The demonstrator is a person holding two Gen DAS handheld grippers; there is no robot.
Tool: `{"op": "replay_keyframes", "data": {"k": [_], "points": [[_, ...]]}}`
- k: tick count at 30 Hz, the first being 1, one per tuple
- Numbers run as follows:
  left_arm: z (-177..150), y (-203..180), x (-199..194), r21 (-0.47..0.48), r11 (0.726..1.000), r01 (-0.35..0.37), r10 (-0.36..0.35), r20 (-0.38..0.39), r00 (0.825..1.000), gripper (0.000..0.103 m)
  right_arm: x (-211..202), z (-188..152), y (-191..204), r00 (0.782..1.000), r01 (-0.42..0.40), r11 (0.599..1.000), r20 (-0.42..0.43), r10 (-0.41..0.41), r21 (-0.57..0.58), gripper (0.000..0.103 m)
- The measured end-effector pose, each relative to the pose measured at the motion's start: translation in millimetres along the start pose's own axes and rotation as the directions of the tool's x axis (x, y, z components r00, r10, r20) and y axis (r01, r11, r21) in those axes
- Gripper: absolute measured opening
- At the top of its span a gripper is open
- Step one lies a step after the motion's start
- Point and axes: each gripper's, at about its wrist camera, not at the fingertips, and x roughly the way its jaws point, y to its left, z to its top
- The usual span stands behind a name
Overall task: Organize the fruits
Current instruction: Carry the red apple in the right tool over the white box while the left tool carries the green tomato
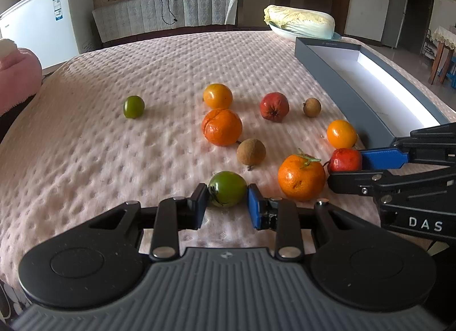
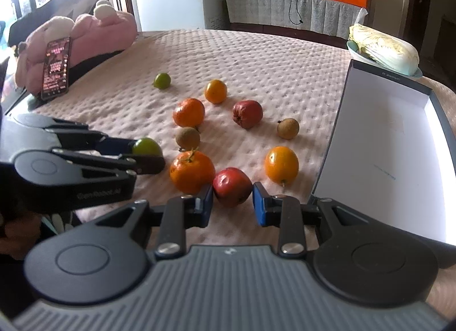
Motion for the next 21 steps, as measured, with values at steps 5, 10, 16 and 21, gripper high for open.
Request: {"op": "replay_keyframes", "data": {"k": [5, 10, 16, 21], "points": [[1, 0, 0, -0.004, 1.0, -0.002, 0.002, -0.002, 1.0, 0.033, -1, 3, -5, 1.0, -0.011, 1.0, 0.015, 0.011, 0.024, 0.033], [4, 5, -2, -0.025, 0.999, -0.031, 0.032, 0.008, 0.999, 0.032, -10, 7, -8, 0.997, -0.034, 0.998, 0.071, 0.031, 0.043, 0.033], [11, 11, -11, -0.059, 0.996, -0.07, 0.073, 0.052, 0.996, 0.032, -16, 11, -9, 0.993, -0.045, 0.998, 0.108, 0.04, 0.045, 0.033], [13, 10, -10, -0.053, 0.995, -0.085, 0.088, 0.057, 0.994, 0.032, -15, 14, -8, 0.992, -0.053, 0.997, 0.121, 0.047, 0.05, 0.033]]}}
